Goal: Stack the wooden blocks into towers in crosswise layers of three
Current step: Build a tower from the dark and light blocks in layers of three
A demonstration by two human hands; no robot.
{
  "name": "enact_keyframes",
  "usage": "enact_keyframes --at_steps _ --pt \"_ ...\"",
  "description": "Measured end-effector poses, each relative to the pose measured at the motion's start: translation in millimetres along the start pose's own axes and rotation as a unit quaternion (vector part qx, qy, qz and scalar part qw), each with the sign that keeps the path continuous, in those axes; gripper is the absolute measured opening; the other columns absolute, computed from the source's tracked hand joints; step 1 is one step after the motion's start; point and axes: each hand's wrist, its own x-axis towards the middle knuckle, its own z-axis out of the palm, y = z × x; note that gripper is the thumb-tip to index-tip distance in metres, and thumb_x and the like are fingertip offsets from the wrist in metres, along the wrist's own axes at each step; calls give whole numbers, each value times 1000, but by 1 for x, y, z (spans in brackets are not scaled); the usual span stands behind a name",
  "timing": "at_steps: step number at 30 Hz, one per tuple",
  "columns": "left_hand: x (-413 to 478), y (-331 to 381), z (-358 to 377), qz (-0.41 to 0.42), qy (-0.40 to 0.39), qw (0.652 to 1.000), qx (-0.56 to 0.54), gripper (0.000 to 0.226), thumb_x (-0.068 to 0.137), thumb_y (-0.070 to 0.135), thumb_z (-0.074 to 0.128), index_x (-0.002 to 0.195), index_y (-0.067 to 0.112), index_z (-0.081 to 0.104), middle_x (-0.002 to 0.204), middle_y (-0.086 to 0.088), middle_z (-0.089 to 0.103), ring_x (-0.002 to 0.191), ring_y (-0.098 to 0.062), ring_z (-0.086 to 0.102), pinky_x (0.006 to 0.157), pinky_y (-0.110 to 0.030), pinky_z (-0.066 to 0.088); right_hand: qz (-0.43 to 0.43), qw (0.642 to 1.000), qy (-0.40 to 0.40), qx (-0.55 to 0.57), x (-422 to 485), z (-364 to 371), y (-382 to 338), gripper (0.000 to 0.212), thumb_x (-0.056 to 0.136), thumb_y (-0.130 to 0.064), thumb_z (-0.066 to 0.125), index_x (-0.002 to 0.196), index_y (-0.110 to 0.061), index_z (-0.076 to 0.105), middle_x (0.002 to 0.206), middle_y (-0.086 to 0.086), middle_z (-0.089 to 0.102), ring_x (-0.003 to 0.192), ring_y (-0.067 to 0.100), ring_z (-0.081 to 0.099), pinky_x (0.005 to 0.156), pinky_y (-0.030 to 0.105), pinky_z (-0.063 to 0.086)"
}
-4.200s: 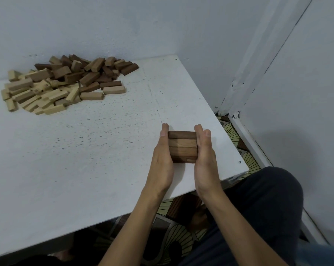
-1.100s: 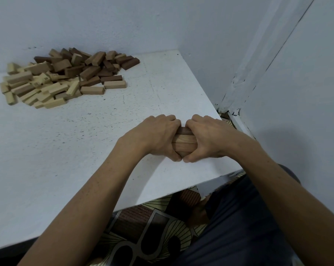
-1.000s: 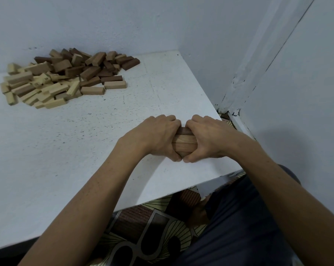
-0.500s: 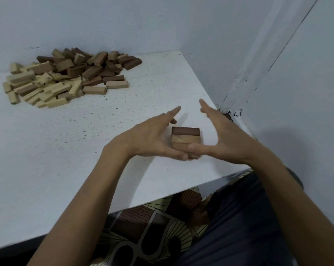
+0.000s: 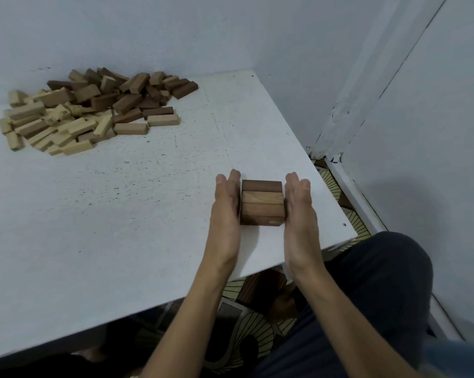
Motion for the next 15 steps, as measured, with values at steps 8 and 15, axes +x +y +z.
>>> enact_keyframes --at_steps 8,15 --pt "-2 -4 3 0 4 999 48 73 92 74 17 147 34 41 144 31 43 128 20 35 115 -15 22 -7 1000 -7 -20 -7 5 -4 91 80 -84 20 155 -34 24 157 -25 26 141 -13 21 124 28 15" --pt "-10 5 10 4 1 997 75 38 96 58 15 113 51 48 90 48 59 93 34 47 80 7 33 -13 999 -9 -33 -9 6 -4 77 90 -72 15 156 -33 22 160 -18 26 144 -6 23 124 31 17"
